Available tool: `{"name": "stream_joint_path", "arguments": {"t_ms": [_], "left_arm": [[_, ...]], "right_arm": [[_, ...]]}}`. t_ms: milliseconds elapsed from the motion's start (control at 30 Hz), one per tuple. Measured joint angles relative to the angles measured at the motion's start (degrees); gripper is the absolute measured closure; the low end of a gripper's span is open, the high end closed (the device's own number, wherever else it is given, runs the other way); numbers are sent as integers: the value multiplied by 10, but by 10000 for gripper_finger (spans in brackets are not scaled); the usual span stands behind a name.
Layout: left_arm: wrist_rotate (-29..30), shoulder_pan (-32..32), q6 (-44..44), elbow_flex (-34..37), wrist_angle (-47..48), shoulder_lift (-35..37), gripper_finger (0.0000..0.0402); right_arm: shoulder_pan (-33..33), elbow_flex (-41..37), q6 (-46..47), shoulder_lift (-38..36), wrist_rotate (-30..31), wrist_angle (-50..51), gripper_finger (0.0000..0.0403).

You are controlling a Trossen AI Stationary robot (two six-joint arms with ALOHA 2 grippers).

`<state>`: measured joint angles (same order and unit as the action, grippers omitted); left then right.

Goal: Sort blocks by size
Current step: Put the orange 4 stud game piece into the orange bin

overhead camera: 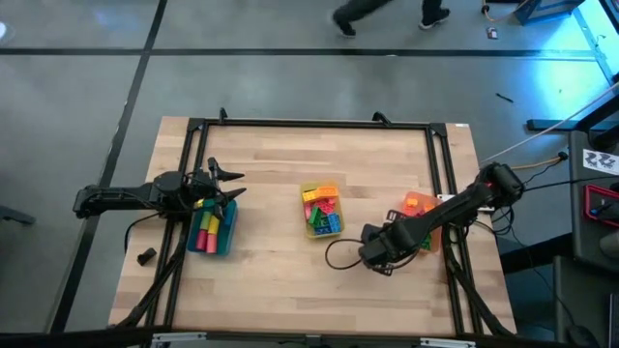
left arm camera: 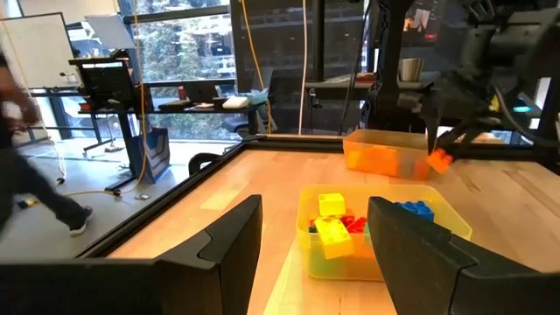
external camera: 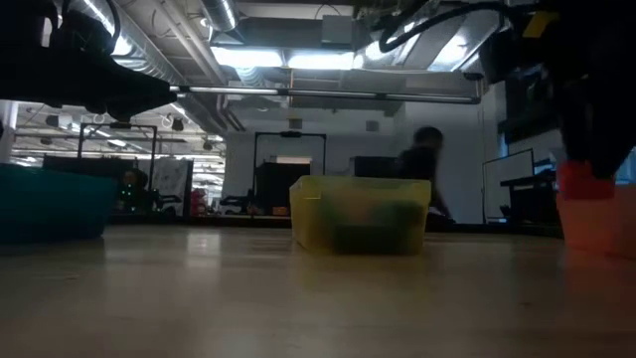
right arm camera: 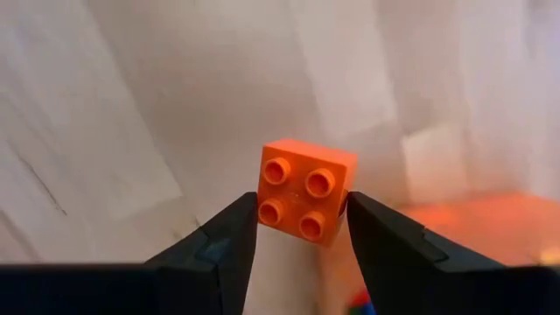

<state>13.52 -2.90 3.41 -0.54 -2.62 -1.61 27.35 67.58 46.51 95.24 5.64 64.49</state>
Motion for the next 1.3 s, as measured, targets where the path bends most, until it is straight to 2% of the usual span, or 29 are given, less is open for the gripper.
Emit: {"name": "stream_joint_path", "arguments": {"t_ms": [400, 667, 1100, 1300], "left_arm": [[0, 0, 0, 0, 0, 0, 208], [0, 0, 0, 0, 0, 0, 208], [0, 0, 0, 0, 0, 0, 208], [0, 0, 0, 0, 0, 0, 208]], "right_arm": [[0, 0, 78, -104, 14, 152, 224], [0, 0, 103, -120, -27, 252, 224], [1, 0, 103, -120, -22, 255, 224], [0, -1, 98, -118, -55, 229, 223]]}}
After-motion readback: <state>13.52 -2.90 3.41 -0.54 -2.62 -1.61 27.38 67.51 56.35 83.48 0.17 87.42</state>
